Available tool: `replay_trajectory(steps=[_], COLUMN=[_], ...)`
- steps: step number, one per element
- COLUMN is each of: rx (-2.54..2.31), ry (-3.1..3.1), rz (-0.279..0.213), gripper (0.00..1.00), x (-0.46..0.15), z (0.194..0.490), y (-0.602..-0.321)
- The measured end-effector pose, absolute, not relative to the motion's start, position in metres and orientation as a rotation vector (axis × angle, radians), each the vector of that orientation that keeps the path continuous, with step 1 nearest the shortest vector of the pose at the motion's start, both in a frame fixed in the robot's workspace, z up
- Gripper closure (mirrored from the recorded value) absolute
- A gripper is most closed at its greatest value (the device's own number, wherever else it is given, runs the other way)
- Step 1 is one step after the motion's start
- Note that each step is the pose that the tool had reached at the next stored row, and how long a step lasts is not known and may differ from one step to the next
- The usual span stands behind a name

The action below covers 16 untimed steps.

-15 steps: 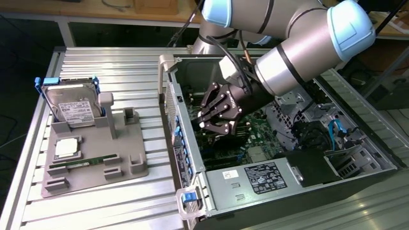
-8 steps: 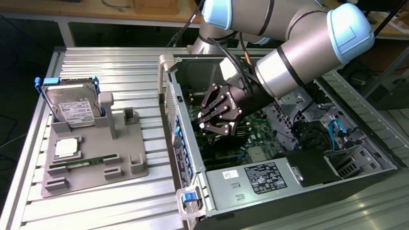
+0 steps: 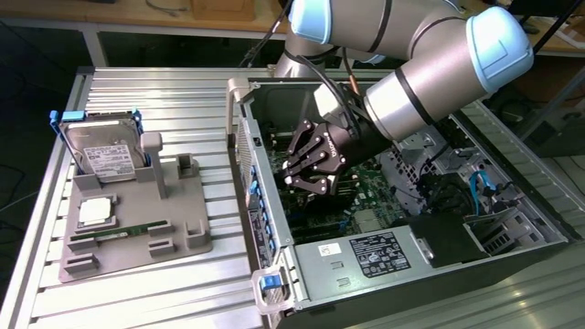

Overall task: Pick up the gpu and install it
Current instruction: 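Press down on the gpu until it lock into place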

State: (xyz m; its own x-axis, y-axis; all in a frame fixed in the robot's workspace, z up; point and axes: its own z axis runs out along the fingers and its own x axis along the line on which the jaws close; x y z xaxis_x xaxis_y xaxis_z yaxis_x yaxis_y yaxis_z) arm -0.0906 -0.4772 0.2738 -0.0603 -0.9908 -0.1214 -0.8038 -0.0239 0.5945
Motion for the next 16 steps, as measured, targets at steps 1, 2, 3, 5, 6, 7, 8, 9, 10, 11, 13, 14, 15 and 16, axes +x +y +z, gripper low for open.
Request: replay_trajectory(steps=[1, 2, 3, 5, 6, 7, 8, 9, 10, 11, 13, 14, 15, 16], rx=[1.88, 1.88, 1.88, 1.88, 1.879, 1.879, 1.879, 1.88, 1.88, 1.88, 1.88, 1.88, 1.88, 1.88], ry=[-1.918, -1.918, -1.918, -1.918, -1.918, -1.918, -1.918, -1.918, -1.918, -1.918, -1.919, -1.919, -1.919, -1.919], rz=[-0.763, -0.763, -0.763, -0.762, -0.762, -0.762, -0.762, -0.762, -0.763, -0.763, -0.763, -0.763, -0.763, -0.763], gripper=[0.89, 0.89, 0.89, 0.89, 0.89, 0.89, 0.89, 0.89, 0.89, 0.89, 0.89, 0.89, 0.89, 0.89], x=[-0.0906, -0.0906, -0.0906, -0.0906, -0.0907, -0.0908, -0.0907, -0.0907, -0.0907, -0.0907, -0.0907, -0.0907, -0.0907, -0.0907], z=[0.2736, 0.2732, 0.2728, 0.2711, 0.2696, 0.2682, 0.2671, 0.2662, 0.2659, 0.2658, 0.2658, 0.2658, 0.2658, 0.2657], y=[-0.4772, -0.4772, -0.4772, -0.4772, -0.4772, -0.4773, -0.4773, -0.4772, -0.4772, -0.4772, -0.4772, -0.4772, -0.4772, -0.4772])
